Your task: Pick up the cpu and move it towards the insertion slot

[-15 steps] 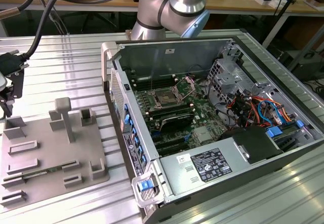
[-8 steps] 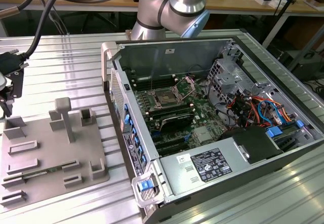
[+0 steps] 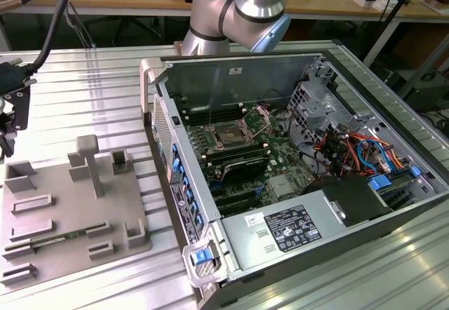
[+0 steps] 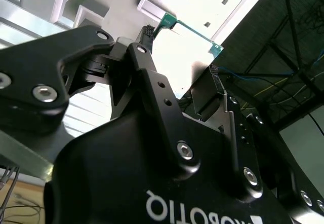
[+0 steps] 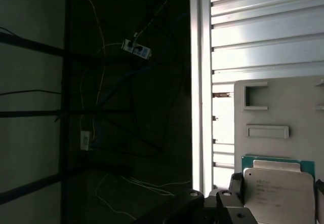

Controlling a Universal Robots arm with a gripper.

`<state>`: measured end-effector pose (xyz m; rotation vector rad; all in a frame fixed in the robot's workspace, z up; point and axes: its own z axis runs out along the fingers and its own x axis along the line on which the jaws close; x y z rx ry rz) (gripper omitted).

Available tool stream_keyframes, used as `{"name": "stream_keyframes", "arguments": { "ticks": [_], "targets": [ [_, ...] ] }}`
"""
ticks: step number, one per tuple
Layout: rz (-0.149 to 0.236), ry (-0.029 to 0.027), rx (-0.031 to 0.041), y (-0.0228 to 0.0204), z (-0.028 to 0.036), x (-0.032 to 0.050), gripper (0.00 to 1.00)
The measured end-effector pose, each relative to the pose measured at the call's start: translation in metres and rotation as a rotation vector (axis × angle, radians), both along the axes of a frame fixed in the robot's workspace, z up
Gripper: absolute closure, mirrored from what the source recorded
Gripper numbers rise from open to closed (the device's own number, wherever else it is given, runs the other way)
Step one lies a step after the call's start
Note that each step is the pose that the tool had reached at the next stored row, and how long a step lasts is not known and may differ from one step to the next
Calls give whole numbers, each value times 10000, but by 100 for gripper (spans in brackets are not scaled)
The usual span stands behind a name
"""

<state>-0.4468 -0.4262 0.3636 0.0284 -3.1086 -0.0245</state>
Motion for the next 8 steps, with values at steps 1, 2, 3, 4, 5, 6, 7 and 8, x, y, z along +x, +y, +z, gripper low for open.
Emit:
{"name": "stream_keyframes", "arguments": {
  "ticks": [1,2,3,4,5,6,7,8],
  "targets": [
    [0,0,0,0,23,0,45],
    [1,-1,0,0,38,0,45],
    [0,0,0,0,69,0,45],
    [0,0,0,0,101,0,45],
    [0,-1,1,0,117,0,45],
    [0,0,0,0,133,0,45],
    [0,0,0,0,163,0,45],
    [0,0,0,0,180,0,45]
  ]
}}
